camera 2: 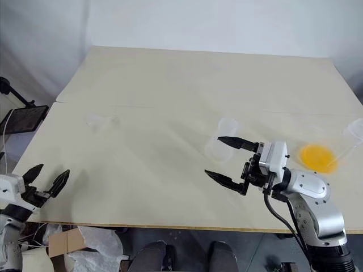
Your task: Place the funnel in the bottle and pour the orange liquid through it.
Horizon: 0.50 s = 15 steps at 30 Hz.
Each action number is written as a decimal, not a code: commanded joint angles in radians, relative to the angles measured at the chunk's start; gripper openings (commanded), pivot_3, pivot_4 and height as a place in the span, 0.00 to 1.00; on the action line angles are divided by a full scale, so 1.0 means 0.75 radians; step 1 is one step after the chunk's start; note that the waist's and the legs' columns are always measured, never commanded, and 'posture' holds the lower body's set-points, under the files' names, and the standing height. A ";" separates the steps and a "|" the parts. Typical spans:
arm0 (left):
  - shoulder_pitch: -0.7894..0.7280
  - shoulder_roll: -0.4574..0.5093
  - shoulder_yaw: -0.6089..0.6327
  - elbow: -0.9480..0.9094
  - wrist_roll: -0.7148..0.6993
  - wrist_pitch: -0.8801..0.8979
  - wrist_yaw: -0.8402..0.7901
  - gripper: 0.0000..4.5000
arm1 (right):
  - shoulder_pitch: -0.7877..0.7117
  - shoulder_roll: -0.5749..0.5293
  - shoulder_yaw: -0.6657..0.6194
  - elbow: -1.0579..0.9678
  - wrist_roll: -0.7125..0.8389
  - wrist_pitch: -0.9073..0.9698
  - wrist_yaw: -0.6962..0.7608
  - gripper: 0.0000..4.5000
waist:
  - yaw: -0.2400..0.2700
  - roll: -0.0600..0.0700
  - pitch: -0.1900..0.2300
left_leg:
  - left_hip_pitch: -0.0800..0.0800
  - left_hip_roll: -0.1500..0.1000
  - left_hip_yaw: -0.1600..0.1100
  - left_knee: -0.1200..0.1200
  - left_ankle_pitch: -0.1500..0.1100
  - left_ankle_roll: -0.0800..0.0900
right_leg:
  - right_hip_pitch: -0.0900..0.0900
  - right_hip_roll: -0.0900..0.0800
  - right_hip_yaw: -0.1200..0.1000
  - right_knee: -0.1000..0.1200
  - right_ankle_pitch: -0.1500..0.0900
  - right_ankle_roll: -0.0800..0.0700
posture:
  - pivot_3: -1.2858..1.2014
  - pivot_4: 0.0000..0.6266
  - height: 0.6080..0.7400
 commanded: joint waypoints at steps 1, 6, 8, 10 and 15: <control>-0.053 0.010 -0.037 -0.119 -0.033 0.058 0.048 0.99 | 0.015 -0.011 -0.030 -0.009 0.007 -0.004 0.008 1.00 | -0.002 0.000 0.000 | 0.000 0.000 0.001 0.000 0.000 0.000 | 0.000 -0.001 -0.001 0.000 0.000 0.000 | 0.52 0.24 1.00; -0.256 0.004 -0.177 -0.140 0.003 0.209 0.157 0.99 | 0.047 -0.001 -0.042 -0.020 -0.004 -0.005 -0.011 1.00 | 0.000 0.000 0.000 | 0.000 -0.002 0.002 -0.001 0.000 0.001 | 0.000 0.002 -0.008 0.002 0.000 0.000 | 0.52 0.24 1.00; -0.368 0.016 -0.245 -0.046 0.048 0.241 0.176 0.99 | 0.057 0.005 -0.039 -0.033 -0.009 -0.002 -0.023 1.00 | 0.000 0.000 0.000 | 0.000 -0.003 0.002 -0.001 0.001 0.001 | 0.000 0.003 -0.009 0.002 0.000 0.000 | 0.52 0.24 1.00; -0.484 0.035 -0.311 0.099 0.106 0.239 0.169 0.99 | 0.066 0.010 -0.037 -0.045 -0.011 0.000 -0.037 1.00 | -0.001 0.000 0.000 | 0.000 -0.003 0.002 -0.001 0.001 0.001 | 0.000 0.003 -0.009 0.002 0.000 0.000 | 0.52 0.24 1.00; -0.813 0.022 -0.405 0.464 0.205 0.148 0.205 0.99 | 0.092 0.024 -0.034 -0.073 -0.026 -0.005 -0.079 1.00 | -0.006 -0.001 0.000 | 0.000 -0.002 0.007 -0.001 0.001 0.001 | -0.002 0.007 -0.011 0.001 0.000 0.000 | 0.52 0.24 1.00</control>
